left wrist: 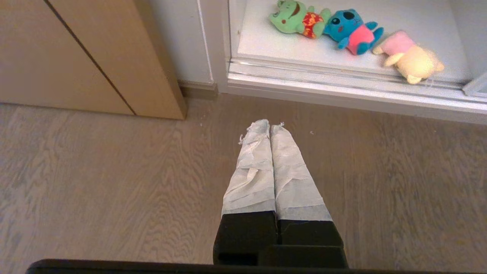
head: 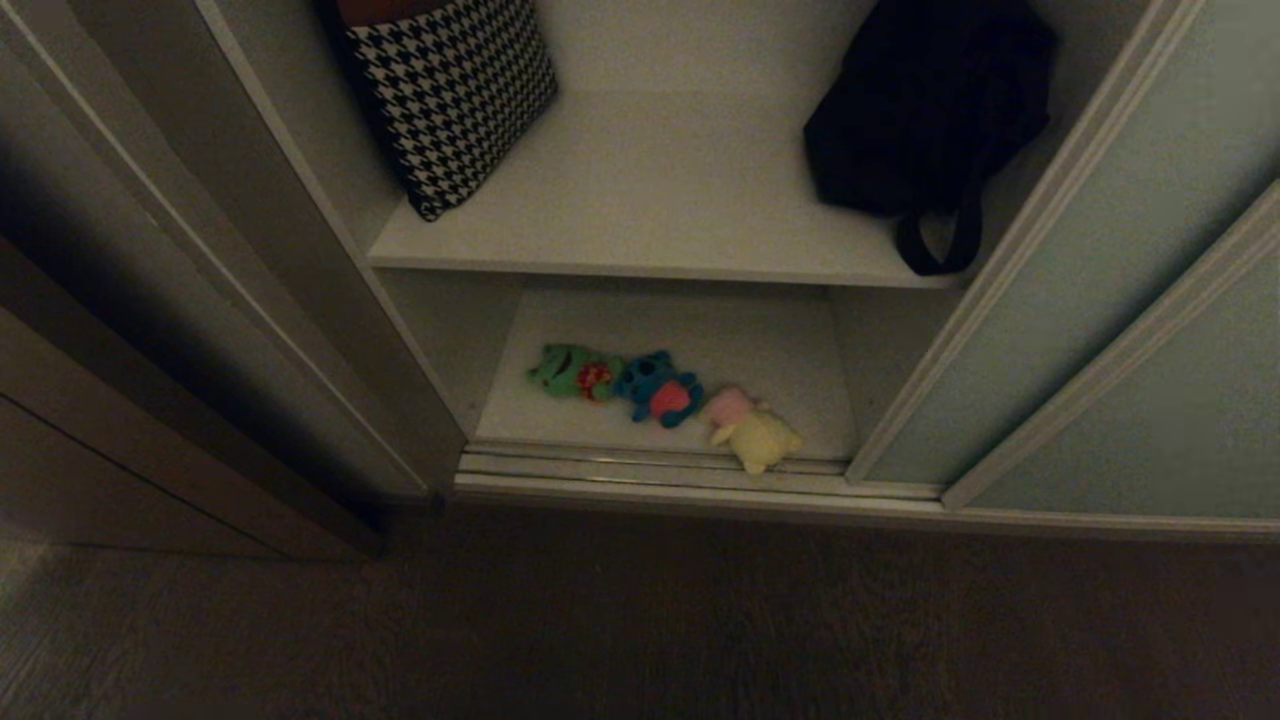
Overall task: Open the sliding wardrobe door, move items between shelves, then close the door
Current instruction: Close the door
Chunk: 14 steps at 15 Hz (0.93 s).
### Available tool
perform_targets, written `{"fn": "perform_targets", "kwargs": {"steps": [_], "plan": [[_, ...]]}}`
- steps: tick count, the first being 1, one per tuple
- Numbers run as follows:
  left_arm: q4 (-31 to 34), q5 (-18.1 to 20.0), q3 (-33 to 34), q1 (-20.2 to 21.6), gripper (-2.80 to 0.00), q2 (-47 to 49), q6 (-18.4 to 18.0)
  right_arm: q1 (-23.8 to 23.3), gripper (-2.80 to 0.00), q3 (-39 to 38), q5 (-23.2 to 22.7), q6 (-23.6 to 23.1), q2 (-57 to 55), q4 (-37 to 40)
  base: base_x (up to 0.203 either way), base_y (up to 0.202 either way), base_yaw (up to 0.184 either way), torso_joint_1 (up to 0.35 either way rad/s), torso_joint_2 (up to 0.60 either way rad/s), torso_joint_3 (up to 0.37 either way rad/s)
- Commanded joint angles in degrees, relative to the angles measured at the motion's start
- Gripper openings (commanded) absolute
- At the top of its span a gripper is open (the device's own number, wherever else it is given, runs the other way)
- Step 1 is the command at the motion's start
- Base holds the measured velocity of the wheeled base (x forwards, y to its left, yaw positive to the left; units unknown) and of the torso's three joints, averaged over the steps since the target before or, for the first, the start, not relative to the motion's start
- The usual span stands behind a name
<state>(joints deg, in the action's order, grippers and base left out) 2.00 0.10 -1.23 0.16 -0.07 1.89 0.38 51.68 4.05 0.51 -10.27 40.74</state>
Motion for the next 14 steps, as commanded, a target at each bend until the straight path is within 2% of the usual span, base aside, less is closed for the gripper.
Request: {"fn": "perform_targets", "kwargs": {"steps": [1, 6, 11, 14], "plan": [[0.02, -0.01, 0.0, 0.02, -2.8, 0.07, 0.04, 0.4, -2.8, 10.34, 0.03, 0.06, -8.93, 9.27, 0.0, 0.0, 0.0, 0.0, 0.0, 0.0], [0.02, -0.01, 0.0, 0.02, -2.8, 0.07, 0.04, 0.27, -2.8, 23.96, 3.44, 2.3, -22.76, 14.09, 0.0, 0.0, 0.0, 0.0, 0.0, 0.0], [0.02, -0.01, 0.0, 0.02, -2.8, 0.07, 0.04, -0.12, -2.8, 36.13, 6.06, 16.33, -34.79, 13.64, 0.0, 0.0, 0.0, 0.0, 0.0, 0.0], [0.02, -0.01, 0.0, 0.02, -2.8, 0.07, -0.04, -0.21, -2.8, 36.26, 8.77, 16.95, -37.55, 8.33, 0.0, 0.0, 0.0, 0.0, 0.0, 0.0]]}}
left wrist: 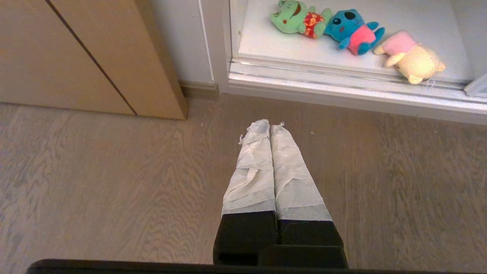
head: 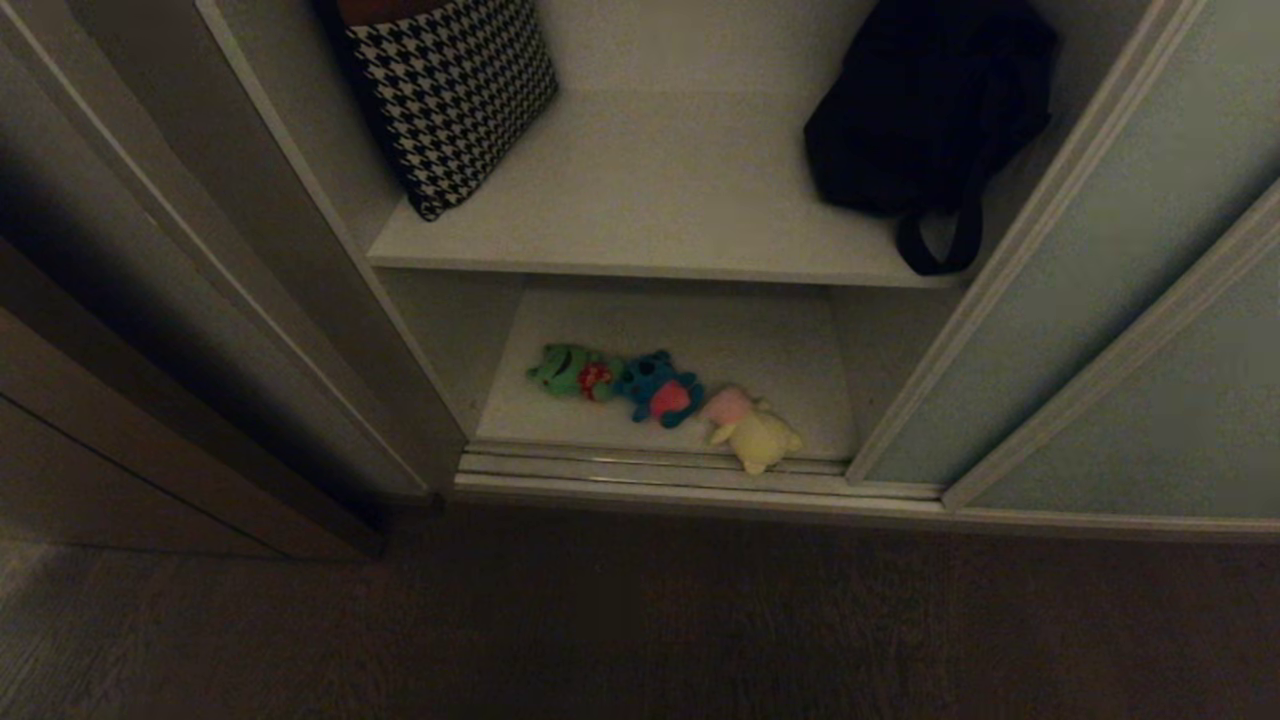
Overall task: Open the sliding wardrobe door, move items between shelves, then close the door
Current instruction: Close the door
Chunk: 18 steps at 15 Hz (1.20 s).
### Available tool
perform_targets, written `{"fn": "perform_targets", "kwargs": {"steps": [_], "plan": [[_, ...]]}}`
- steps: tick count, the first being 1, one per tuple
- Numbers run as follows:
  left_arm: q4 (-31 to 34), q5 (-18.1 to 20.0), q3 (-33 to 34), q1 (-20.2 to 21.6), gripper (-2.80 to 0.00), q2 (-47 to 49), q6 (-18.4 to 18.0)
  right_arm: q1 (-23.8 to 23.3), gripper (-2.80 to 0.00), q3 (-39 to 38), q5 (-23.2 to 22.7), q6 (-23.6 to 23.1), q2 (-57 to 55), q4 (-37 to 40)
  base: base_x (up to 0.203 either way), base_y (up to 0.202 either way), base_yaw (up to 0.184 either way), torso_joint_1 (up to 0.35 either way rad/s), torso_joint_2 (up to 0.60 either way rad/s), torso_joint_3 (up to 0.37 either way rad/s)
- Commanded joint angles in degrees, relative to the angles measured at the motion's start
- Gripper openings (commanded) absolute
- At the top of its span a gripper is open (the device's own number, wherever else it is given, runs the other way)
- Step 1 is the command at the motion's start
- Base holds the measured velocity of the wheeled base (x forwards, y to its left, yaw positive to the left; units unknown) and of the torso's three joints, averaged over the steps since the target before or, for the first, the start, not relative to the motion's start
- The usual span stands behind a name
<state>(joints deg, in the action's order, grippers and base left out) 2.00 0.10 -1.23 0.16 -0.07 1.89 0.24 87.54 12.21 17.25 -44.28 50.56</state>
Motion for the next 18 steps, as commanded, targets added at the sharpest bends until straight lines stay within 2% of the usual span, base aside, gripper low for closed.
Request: {"fn": "perform_targets", "kwargs": {"steps": [1, 3, 5, 7, 14, 16, 18], "plan": [[0.02, -0.01, 0.0, 0.02, -2.8, 0.07, 0.04, -0.23, -2.8, 0.28, 2.55, 0.29, -4.67, -4.06, 0.0, 0.0, 0.0, 0.0, 0.0, 0.0], [0.02, -0.01, 0.0, 0.02, -2.8, 0.07, 0.04, 0.18, -2.8, -0.01, 8.13, 0.2, -6.66, -7.95, 0.0, 0.0, 0.0, 0.0, 0.0, 0.0], [0.02, -0.01, 0.0, 0.02, -2.8, 0.07, -0.03, -5.63, -2.8, -0.25, 6.16, -0.03, -8.16, -10.36, 0.0, 0.0, 0.0, 0.0, 0.0, 0.0], [0.02, -0.01, 0.0, 0.02, -2.8, 0.07, 0.04, -11.81, -2.8, -0.69, 2.11, 0.01, -10.51, -12.95, 0.0, 0.0, 0.0, 0.0, 0.0, 0.0], [0.02, -0.01, 0.0, 0.02, -2.8, 0.07, 0.04, -30.0, -2.8, -3.65, -18.93, -4.55, -20.56, -29.42, 0.0, 0.0, 0.0, 0.0, 0.0, 0.0], [0.02, -0.01, 0.0, 0.02, -2.8, 0.07, 0.04, -34.68, -2.8, -4.86, -25.54, -4.68, -22.8, -31.99, 0.0, 0.0, 0.0, 0.0, 0.0, 0.0], [-0.03, -0.01, 0.0, 0.02, -2.8, 0.07, -0.02, -37.28, -2.8, -7.72, -31.51, -4.47, -24.06, -34.99, 0.0, 0.0, 0.0, 0.0, 0.0, 0.0]]}}
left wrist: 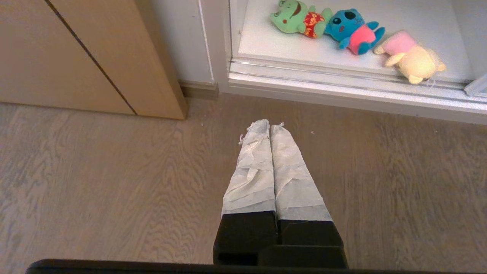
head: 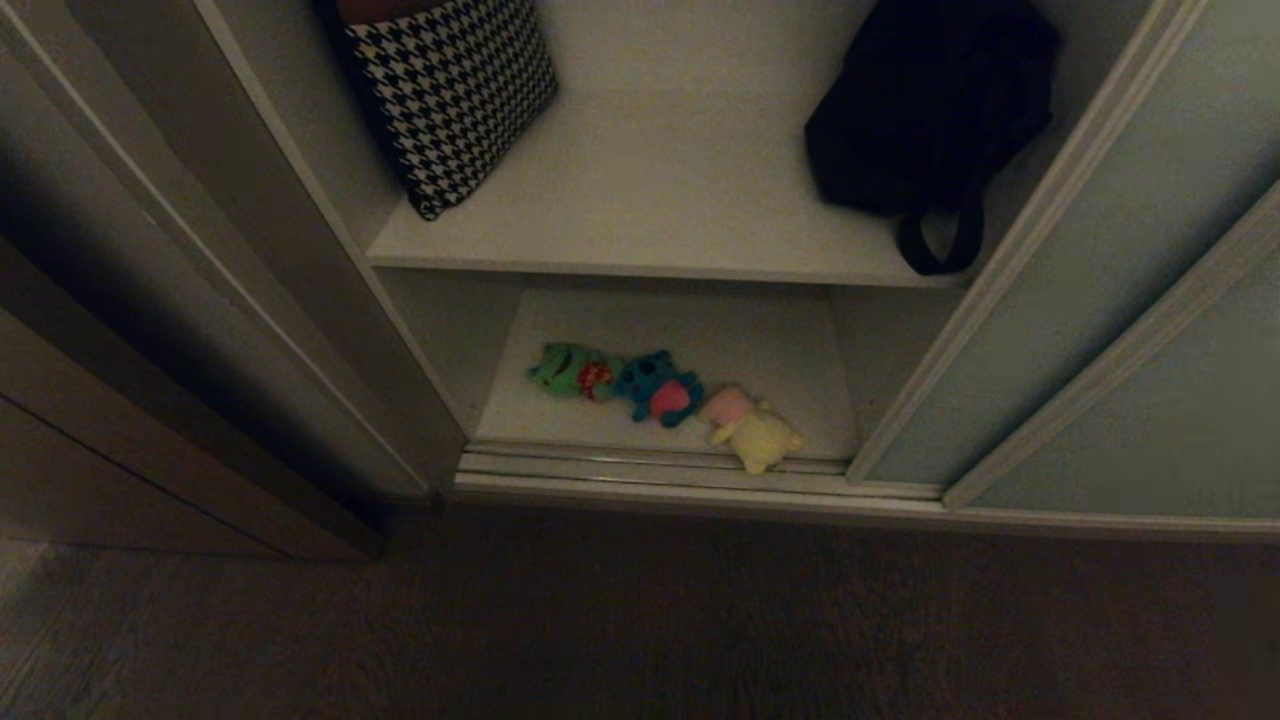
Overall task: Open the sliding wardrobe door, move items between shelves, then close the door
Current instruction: Close the door
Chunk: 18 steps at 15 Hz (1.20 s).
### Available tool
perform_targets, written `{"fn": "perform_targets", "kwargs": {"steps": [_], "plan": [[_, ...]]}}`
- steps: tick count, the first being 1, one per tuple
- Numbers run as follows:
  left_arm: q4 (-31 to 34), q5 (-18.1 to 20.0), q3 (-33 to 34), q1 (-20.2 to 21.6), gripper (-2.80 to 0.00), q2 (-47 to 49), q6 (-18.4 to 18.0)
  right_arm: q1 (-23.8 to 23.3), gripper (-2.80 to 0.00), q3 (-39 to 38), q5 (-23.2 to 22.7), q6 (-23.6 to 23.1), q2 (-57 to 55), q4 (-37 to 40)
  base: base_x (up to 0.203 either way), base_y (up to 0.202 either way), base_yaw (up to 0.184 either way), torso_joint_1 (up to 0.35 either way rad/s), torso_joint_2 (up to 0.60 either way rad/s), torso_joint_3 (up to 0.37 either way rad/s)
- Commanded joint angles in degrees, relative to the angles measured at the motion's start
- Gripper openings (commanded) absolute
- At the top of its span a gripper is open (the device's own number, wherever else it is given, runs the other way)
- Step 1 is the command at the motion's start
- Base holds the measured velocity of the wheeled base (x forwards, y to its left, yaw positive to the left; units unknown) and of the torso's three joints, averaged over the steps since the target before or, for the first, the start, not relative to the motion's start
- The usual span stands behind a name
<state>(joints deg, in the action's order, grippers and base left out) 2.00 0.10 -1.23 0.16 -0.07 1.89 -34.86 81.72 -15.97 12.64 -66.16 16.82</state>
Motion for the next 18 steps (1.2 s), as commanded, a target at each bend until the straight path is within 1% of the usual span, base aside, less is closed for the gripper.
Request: {"fn": "perform_targets", "kwargs": {"steps": [1, 4, 9, 12, 18], "plan": [[0.02, -0.01, 0.0, 0.02, -2.8, 0.07, 0.04, -2.99, -2.8, -3.46, -4.62, 0.25, -2.66, -3.3, 0.0, 0.0, 0.0, 0.0, 0.0, 0.0], [0.02, -0.01, 0.0, 0.02, -2.8, 0.07, 0.0, -3.38, -2.8, -6.04, -6.6, 0.45, -4.32, -7.05, 0.0, 0.0, 0.0, 0.0, 0.0, 0.0], [-0.06, -0.01, 0.0, 0.02, -2.8, 0.07, 0.04, -3.0, -2.8, -6.66, -9.3, 0.46, -9.47, -11.33, 0.0, 0.0, 0.0, 0.0, 0.0, 0.0], [0.02, -0.01, 0.0, 0.02, -2.8, 0.07, 0.04, -1.18, -2.8, -7.19, -9.51, 0.37, -11.21, -13.2, 0.0, 0.0, 0.0, 0.0, 0.0, 0.0], [0.02, -0.01, 0.0, 0.02, -2.8, 0.07, -0.04, 0.92, -2.8, -6.77, -9.43, -0.05, -13.69, -13.51, 0.0, 0.0, 0.0, 0.0, 0.0, 0.0]]}}
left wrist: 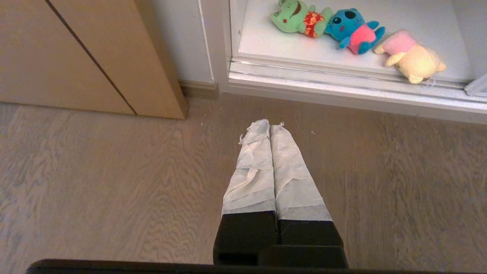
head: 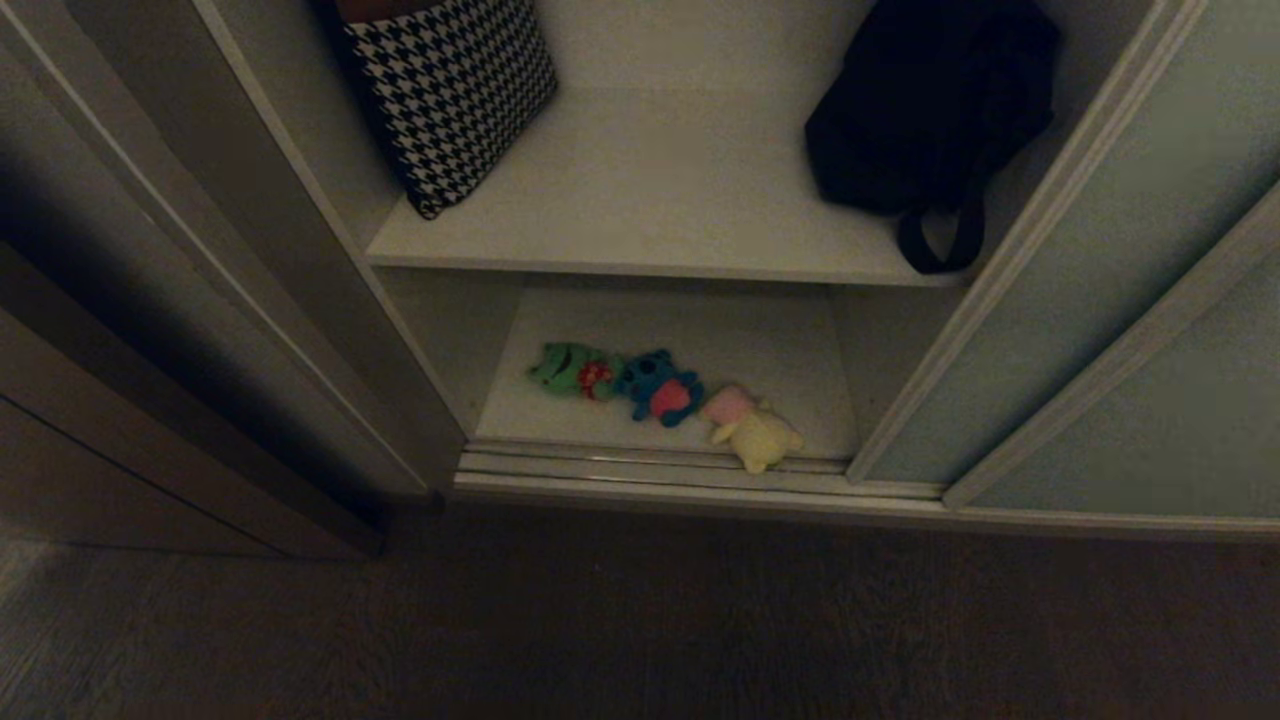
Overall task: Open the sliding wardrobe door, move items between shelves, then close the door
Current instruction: Close the door
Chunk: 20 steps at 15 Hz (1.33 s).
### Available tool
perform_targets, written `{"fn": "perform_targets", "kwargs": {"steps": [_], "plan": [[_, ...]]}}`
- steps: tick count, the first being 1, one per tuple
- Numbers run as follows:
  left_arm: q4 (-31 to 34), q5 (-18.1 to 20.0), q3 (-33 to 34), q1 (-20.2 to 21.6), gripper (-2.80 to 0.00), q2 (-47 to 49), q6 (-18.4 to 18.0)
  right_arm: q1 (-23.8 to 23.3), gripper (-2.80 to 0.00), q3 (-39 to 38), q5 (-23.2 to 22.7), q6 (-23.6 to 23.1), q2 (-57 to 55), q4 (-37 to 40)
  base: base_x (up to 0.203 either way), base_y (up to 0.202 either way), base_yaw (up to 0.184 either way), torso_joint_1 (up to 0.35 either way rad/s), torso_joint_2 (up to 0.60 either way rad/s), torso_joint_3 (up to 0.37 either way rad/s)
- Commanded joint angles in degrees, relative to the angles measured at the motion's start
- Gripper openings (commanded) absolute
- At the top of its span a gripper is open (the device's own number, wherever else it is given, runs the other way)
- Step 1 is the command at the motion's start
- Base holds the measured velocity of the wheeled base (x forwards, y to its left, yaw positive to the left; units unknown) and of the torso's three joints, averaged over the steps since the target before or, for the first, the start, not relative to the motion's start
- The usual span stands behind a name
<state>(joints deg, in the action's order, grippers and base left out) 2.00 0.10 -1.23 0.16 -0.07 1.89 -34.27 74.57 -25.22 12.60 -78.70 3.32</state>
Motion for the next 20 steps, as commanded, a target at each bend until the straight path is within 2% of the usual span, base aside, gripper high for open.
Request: {"fn": "perform_targets", "kwargs": {"steps": [1, 4, 9, 16, 20], "plan": [[0.02, -0.01, 0.0, 0.02, -2.8, 0.07, 0.04, 0.41, -2.8, 0.71, -0.18, -0.11, -1.91, -0.58, 0.0, 0.0, 0.0, 0.0, 0.0, 0.0], [0.02, -0.01, 0.0, 0.02, -2.8, 0.07, 0.04, 1.07, -2.8, 0.35, 0.22, -0.04, -4.52, -6.52, 0.0, 0.0, 0.0, 0.0, 0.0, 0.0], [0.02, -0.01, 0.0, 0.02, -2.8, 0.07, 0.04, 1.13, -2.8, 0.31, 0.49, -0.08, -7.75, -11.31, 0.0, 0.0, 0.0, 0.0, 0.0, 0.0], [0.02, -0.01, 0.0, 0.02, -2.8, 0.07, 0.04, 2.1, -2.8, 1.03, 0.61, -0.12, -11.55, -13.13, 0.0, 0.0, 0.0, 0.0, 0.0, 0.0], [0.02, -0.01, 0.0, 0.02, -2.8, 0.07, 0.04, 2.1, -2.8, 1.19, 0.7, -0.21, -14.45, -16.81, 0.0, 0.0, 0.0, 0.0, 0.0, 0.0]]}}
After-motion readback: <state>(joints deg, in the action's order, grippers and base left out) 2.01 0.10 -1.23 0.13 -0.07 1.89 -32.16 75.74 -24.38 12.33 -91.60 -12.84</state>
